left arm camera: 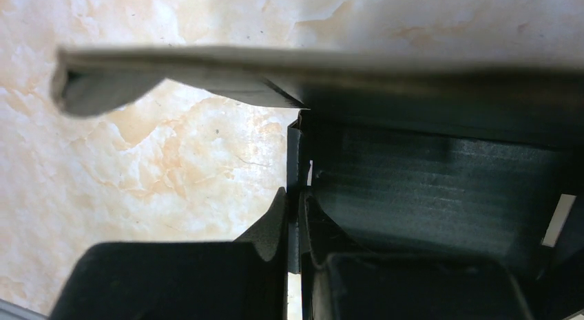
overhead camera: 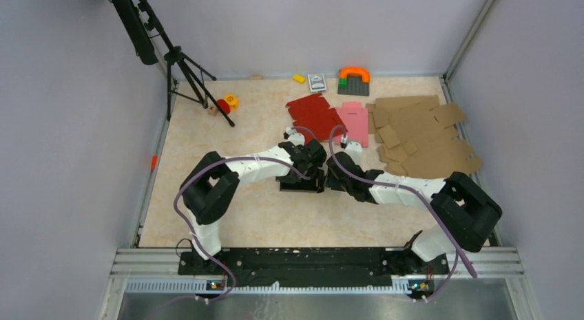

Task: Fold the paper box
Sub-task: Fold the paper box at the center of the board.

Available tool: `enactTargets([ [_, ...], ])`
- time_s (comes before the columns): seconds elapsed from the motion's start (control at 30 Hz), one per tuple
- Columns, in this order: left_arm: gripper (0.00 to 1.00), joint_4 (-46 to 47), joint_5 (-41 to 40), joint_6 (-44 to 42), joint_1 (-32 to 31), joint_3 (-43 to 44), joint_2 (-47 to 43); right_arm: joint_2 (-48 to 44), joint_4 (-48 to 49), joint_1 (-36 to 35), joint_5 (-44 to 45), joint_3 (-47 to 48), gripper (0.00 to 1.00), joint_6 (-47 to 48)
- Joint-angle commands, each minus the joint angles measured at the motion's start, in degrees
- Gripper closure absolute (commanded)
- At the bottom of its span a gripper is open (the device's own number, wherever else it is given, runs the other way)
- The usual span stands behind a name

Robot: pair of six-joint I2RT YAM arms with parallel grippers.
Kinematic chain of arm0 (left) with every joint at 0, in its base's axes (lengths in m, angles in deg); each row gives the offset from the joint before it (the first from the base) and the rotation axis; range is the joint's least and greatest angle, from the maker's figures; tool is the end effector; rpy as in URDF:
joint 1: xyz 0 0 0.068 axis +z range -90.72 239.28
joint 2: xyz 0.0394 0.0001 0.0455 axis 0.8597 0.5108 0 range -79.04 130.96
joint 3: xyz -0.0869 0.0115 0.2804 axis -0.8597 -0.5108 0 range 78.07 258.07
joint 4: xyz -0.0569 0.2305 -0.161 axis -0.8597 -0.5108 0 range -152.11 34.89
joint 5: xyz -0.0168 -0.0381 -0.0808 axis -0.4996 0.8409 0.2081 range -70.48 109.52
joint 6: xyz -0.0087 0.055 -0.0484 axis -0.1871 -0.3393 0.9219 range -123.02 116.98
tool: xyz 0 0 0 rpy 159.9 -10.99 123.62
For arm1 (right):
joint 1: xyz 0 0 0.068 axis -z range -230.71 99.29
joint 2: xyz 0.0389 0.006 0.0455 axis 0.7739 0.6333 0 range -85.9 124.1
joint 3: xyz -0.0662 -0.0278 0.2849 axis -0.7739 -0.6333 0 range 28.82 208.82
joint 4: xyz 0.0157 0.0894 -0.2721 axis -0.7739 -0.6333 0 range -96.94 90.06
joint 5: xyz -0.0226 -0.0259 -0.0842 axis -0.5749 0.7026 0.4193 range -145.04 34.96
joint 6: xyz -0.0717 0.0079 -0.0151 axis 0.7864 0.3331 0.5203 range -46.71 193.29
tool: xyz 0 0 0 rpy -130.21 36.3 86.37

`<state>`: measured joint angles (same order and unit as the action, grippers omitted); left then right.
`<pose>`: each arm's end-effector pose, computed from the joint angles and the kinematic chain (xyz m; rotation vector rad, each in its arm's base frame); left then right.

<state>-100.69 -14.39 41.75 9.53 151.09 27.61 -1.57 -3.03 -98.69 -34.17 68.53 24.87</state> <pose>0.2749 -0.2715 0.1635 0.0377 2.5617 0.3524 0.2279 0.2201 0.1521 0.1771 2.3613 0.3911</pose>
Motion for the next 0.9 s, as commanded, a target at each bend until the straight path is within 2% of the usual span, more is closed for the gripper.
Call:
enactTargets([
  [0.0, 1.00, -2.87, -2.62, -1.00, -0.07, 1.31, 0.84, 1.04, -0.46, 0.81, -2.33, 1.46, 0.61, 2.59],
  [0.2, 1.00, -2.80, -1.97, -1.15, -0.16, 1.59, 0.74, 3.33, 2.52, 0.83, -4.98, 1.47, 0.61, 2.76],
  [0.37, 1.00, -2.41, -1.25, -1.27, -0.25, 1.60, 1.01, 0.81, 10.12, 0.88, -7.75, -1.93, 0.61, 1.29],
  [0.5, 1.00, -2.41, -1.17, -1.18, -0.38, 1.50, 0.83, -1.29, 11.31, 0.87, -7.10, -3.30, 0.61, 1.16],
  [0.67, 1.00, -2.38, -0.72, -1.05, -0.77, 1.62, 0.65, 0.25, 12.17, 1.02, -8.80, -2.35, 0.61, 0.96],
  [0.8, 1.00, -2.33, -0.31, -0.90, -0.99, 1.50, 0.64, -0.67, 16.89, 1.28, -10.79, -4.53, 0.61, -0.41],
  [0.87, 1.00, -2.32, 0.23, -0.92, -1.19, 1.79, 0.66, 0.38, 15.67, 1.36, -11.53, -3.52, 0.61, -0.45],
])
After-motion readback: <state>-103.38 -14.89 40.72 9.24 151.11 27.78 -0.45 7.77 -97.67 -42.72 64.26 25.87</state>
